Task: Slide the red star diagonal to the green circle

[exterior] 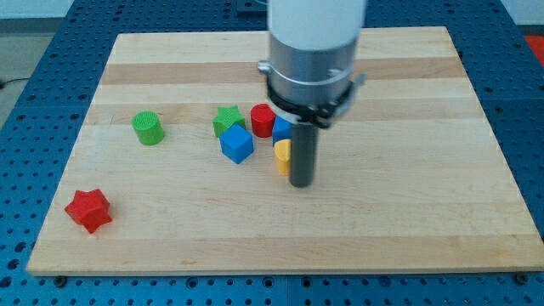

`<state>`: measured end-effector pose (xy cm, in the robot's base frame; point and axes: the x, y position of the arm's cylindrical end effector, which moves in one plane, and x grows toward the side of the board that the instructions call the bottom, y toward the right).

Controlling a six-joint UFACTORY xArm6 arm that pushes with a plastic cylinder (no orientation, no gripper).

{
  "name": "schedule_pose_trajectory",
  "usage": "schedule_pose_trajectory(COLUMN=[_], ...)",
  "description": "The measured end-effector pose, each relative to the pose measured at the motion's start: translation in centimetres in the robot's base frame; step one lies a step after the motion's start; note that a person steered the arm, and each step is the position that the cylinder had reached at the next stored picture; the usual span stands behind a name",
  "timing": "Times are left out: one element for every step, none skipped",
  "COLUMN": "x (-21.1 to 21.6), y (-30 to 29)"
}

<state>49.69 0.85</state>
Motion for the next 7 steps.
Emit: schedule_pose_trajectory(x=[-3.6,-0.8,3.4,7.8,9.8,8.2,6.1], y=[-3.0,-4.3,-10.4,-19.2,-29.2,-31.2,-27.8])
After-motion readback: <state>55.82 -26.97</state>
